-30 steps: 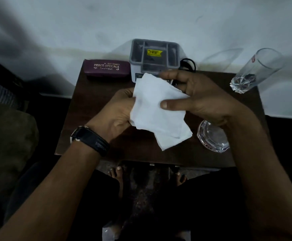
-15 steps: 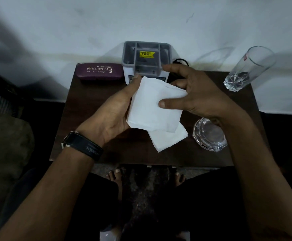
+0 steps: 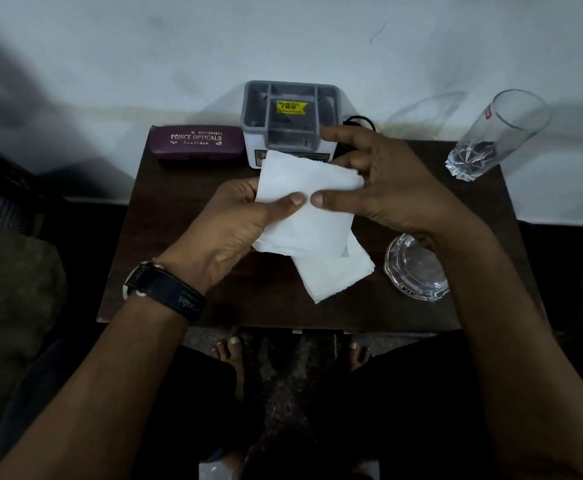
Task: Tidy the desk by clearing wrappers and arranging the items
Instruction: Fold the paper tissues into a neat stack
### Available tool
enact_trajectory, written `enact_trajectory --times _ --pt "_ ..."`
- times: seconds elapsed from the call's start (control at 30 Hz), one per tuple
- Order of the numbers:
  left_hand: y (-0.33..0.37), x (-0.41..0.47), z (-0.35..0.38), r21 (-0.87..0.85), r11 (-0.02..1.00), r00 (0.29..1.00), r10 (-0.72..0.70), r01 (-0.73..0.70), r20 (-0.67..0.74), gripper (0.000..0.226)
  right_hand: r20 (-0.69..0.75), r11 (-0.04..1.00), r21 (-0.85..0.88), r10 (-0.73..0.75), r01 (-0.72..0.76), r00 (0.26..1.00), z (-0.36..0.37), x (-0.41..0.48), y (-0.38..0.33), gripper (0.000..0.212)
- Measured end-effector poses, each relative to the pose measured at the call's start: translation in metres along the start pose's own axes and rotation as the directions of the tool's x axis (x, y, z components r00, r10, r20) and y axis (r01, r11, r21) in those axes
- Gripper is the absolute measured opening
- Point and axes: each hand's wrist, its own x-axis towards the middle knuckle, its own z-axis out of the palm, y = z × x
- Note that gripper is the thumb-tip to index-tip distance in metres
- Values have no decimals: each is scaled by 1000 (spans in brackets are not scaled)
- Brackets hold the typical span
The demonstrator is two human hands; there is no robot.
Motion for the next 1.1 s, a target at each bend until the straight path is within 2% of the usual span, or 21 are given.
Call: enact_trajectory --times 0.07,0.1,0.13,0.2,0.23,0.27,0.33,0.47,0.67,0.73,0.8,0.83,0.87,0.9,0.93,0.97,1.03,1.1 --pt "1 2 -3 -67 998 999 20 -22 -30 25 -150 997 77 17 -6 989 1 1 -1 69" --pt "2 3 -4 -127 991 999 27 -31 -31 31 -214 985 174 54 -16 975 0 1 -1 62" --pt "3 3 -4 -197 980 999 36 -39 -20 35 -215 953 302 106 -37 971 -1 1 -1 53" --pt "6 3 -2 -300 952 998 68 -63 7 35 -51 869 484 142 -99 989 1 -2 -3 41" --pt "7 3 -1 -319 945 997 83 -78 3 34 27 852 509 130 -126 991 4 -4 -4 42" --pt "7 3 0 -322 942 996 93 -92 -11 35 61 853 503 128 -141 990 8 -5 -4 46" --pt "7 3 0 -314 943 994 102 -110 -43 39 25 873 468 141 -136 990 16 -5 -5 48" --pt "7 1 5 -266 958 992 88 -108 -85 39 21 885 442 151 -145 988 29 -4 -6 32" --pt "7 1 12 -194 975 984 72 -104 -166 29 51 905 373 200 -205 978 39 0 -3 29" --pt "8 -1 14 -188 977 983 63 -96 -175 29 61 884 418 204 -210 977 40 1 -3 27" --pt "10 -2 12 -209 973 977 52 -96 -209 30 8 873 438 234 -214 972 34 3 -2 25" --pt "12 -2 10 -226 969 970 42 -99 -241 29 -52 923 324 237 -208 970 29 2 0 26" --pt "13 -1 7 -243 965 960 31 -102 -279 28 -119 972 97 224 -213 967 22 2 3 29" --pt "15 -1 3 -256 961 949 21 -106 -314 29 -158 957 -168 212 -238 964 16 1 10 36" --pt "16 0 -1 -264 958 939 16 -113 -343 30 -162 882 -383 228 -275 960 12 -1 16 47" --pt "17 0 -5 -266 956 929 17 -123 -369 31 -135 801 -518 271 -301 953 10 -4 23 55" --pt "17 -1 -11 -255 956 909 29 -146 -415 32 -59 738 -585 374 -336 926 18 -8 32 67" --pt "17 0 -14 -235 958 900 51 -168 -433 27 -53 714 -607 402 -349 914 30 -10 35 77"
